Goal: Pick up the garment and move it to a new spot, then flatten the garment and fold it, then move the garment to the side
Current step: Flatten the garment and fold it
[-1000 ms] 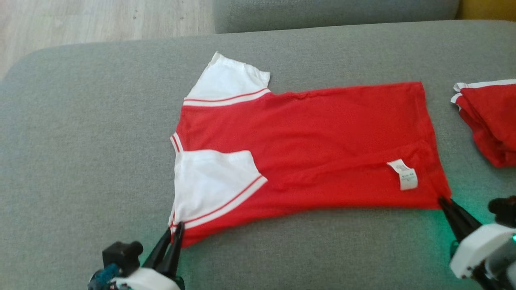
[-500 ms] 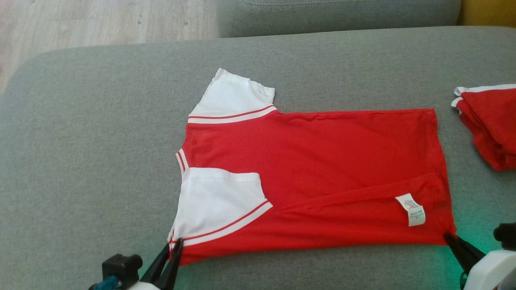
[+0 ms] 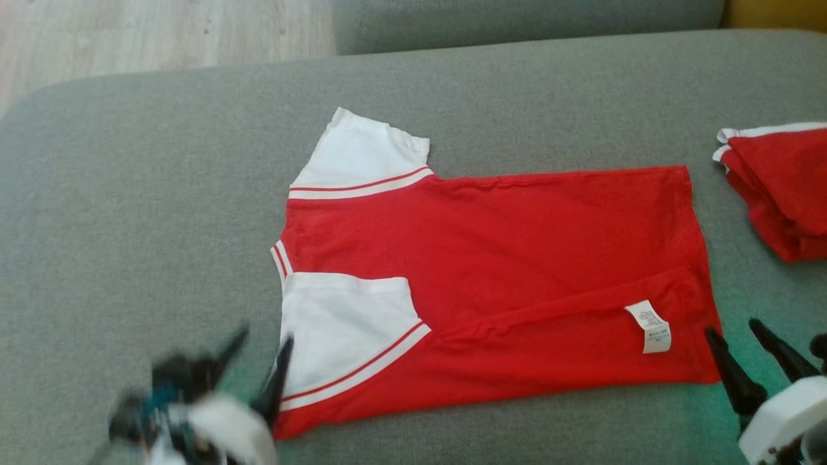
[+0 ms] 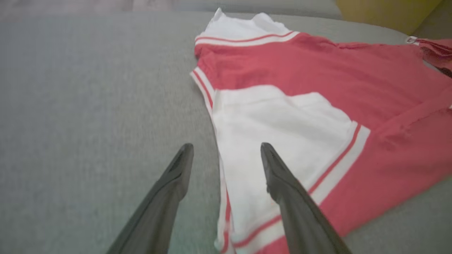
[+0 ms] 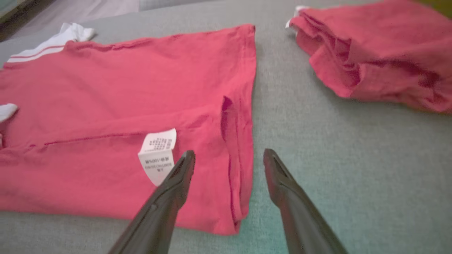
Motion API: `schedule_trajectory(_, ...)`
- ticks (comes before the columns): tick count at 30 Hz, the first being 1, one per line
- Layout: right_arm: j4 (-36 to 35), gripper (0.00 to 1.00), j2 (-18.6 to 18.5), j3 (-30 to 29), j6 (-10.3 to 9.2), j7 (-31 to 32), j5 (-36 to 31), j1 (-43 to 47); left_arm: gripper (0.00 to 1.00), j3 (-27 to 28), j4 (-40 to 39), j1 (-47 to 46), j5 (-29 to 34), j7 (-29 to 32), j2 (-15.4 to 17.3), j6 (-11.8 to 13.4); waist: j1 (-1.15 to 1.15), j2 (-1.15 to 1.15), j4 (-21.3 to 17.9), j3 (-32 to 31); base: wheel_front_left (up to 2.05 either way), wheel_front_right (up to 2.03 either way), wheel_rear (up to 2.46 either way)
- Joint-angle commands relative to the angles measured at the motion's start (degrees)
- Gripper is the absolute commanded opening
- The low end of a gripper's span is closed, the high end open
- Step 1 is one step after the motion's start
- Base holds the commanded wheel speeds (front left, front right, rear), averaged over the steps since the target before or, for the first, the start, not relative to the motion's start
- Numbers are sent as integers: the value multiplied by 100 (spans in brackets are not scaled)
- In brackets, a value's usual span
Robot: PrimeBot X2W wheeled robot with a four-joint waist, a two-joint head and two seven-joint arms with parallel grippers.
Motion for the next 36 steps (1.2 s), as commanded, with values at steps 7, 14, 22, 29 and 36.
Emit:
schedule_trajectory(7, -469, 100, 74, 175, 12, -360, -303, -462, 100, 405, -483, -2237, 136, 893, 557, -348, 0, 0, -286, 479, 0, 0, 0)
schedule_trajectory(14, -342, 100, 84, 485, 12, -521, -241, -994, 100, 222, 194, -4248, -326, 2219, 771, -978, 0, 0, -669, 1103, 0, 0, 0)
schedule_trajectory(22, 28, 100, 121, 929, 12, -833, -101, -1642, 100, -336, 1591, -5942, -644, 3456, 904, -1077, 0, 0, -1240, 1803, 0, 0, 0)
schedule_trajectory(29, 312, 100, 131, 1155, 12, -1116, 49, -1949, 100, -657, 2417, -6389, -686, 3663, 1135, -1082, 0, 0, -1586, 2165, 0, 0, 0)
schedule_trajectory(36, 562, 100, 82, 1216, 12, -1317, 147, -2069, 0, -1057, 2683, -6455, -950, 3571, 1246, -1082, 0, 0, -1661, 2242, 0, 0, 0)
